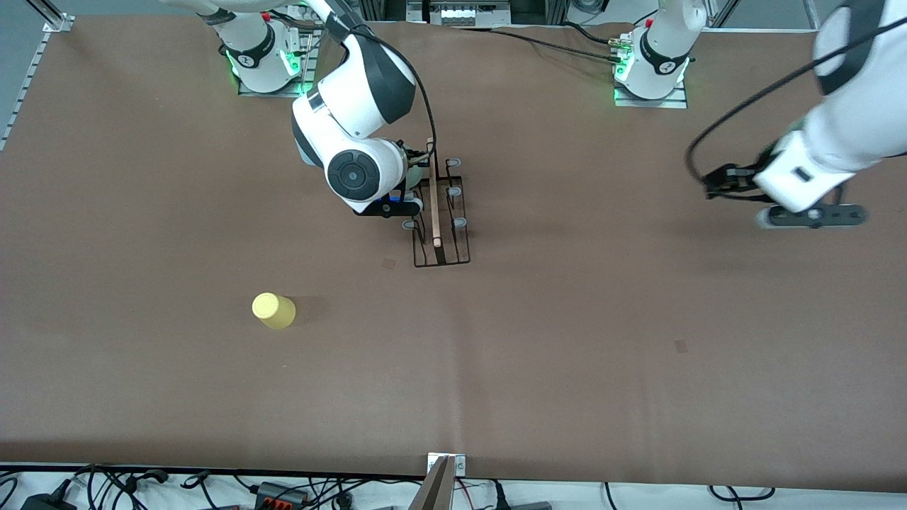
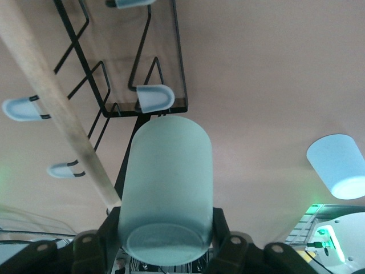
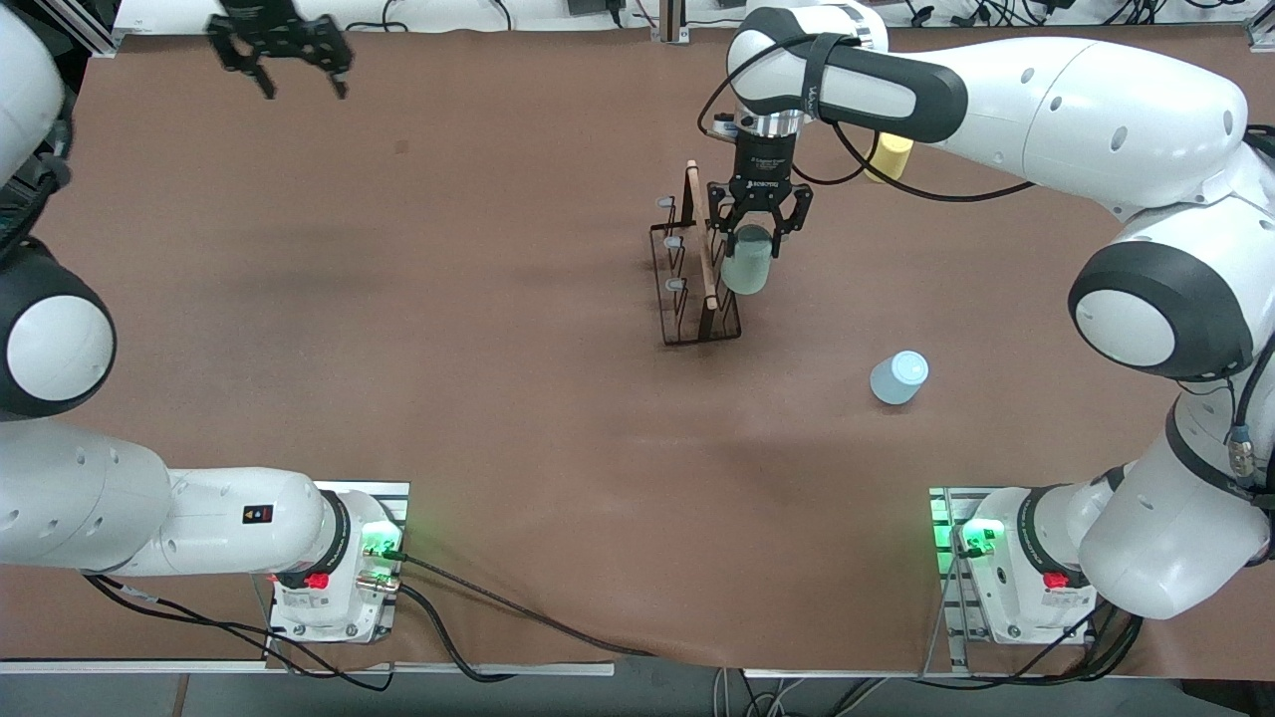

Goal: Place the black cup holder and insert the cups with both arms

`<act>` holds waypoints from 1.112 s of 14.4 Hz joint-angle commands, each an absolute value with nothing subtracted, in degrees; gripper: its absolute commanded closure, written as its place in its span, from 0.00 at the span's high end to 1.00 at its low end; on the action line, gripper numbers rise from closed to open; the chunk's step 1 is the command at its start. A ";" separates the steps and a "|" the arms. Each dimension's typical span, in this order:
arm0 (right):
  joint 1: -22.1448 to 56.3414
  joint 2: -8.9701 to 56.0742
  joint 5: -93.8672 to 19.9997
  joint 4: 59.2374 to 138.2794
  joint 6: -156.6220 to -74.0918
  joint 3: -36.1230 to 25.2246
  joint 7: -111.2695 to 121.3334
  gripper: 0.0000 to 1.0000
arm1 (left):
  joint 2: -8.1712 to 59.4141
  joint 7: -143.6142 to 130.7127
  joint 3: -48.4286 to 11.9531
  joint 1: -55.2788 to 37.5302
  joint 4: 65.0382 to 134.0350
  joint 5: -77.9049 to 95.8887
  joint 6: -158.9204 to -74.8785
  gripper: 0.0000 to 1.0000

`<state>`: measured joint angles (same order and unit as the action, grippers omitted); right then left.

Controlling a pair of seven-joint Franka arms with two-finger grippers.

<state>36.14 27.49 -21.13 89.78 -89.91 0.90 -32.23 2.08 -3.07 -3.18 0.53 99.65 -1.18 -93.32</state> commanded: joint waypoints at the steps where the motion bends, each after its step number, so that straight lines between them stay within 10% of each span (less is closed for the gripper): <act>1: 36.47 27.68 -21.97 90.26 -89.74 0.62 -32.70 0.33 | 0.79 -2.26 1.93 -2.73 100.55 -0.88 -94.92 1.00; 7: 36.74 29.44 -21.97 90.09 -91.67 0.62 -32.70 0.34 | 0.53 -9.67 1.14 -2.29 100.28 -1.05 -93.42 1.00; 8: 36.83 29.97 -21.97 90.09 -91.93 0.62 -32.70 0.44 | 0.79 -9.49 0.79 -2.29 99.59 -1.49 -93.43 1.00; 9: 36.91 30.23 -21.97 90.09 -93.24 0.62 -32.87 0.94 | 1.05 -9.75 0.70 -1.07 98.62 -1.49 -93.51 1.00; 10: 36.74 30.58 -21.97 90.09 -94.03 0.53 -33.83 1.00 | 1.84 -9.58 -1.21 0.86 98.27 -1.84 -93.60 1.00; 16: 34.02 26.47 -19.96 87.54 -93.08 -4.02 -34.63 1.00 | 1.32 -9.32 -6.15 5.36 98.26 -1.32 -94.57 1.00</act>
<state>35.90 29.71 -20.84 88.18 -94.13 -1.61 -34.05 1.68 -8.96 -5.15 4.56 98.94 -1.20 -94.57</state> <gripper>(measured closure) 0.000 0.000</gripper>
